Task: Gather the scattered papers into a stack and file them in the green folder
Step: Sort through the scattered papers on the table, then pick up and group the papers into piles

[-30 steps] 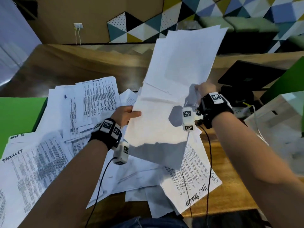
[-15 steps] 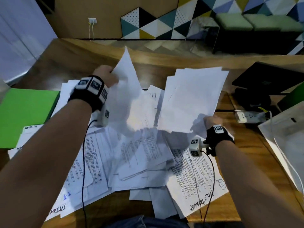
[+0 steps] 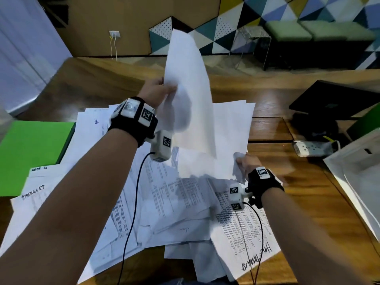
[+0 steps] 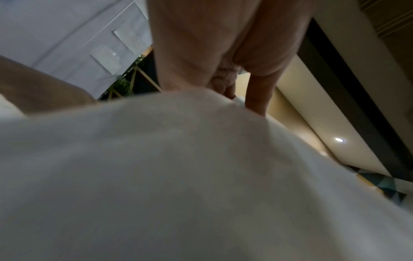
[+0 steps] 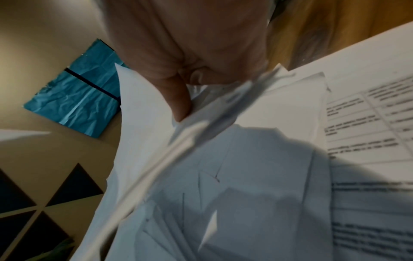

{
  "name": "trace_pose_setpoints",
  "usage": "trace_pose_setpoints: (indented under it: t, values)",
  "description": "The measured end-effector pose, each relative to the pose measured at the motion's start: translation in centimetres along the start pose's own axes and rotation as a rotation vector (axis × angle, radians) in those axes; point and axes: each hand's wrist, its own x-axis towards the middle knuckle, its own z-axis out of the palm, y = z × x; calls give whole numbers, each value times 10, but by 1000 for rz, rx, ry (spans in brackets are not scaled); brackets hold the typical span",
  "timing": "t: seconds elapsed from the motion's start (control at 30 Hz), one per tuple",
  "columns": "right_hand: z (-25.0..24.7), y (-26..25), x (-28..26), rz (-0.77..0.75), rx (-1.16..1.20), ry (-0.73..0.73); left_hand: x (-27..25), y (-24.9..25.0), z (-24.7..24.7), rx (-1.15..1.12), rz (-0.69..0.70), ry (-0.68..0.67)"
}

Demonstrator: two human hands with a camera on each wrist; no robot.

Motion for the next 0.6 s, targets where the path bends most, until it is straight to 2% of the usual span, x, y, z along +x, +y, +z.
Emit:
trace_pose_setpoints:
  t: [0.1,0.23,0.43,0.5,0.6]
  values:
    - [2,2,4,-22,19,-12,0,-26,-2,-4,-3,85]
    - [11,-2,-6,-17,72,-59,-11,-64,-7,306,-95,224]
    - [27,4,-25,-24,17,-147,-32,-124,-10,483,-401,360]
    - [37,8,-25,-40,-53,-187,-40,-134,-10,557,-503,345]
    - [51,16,-22,-58,-102,-256,-51,-148,-11,461,-581,286]
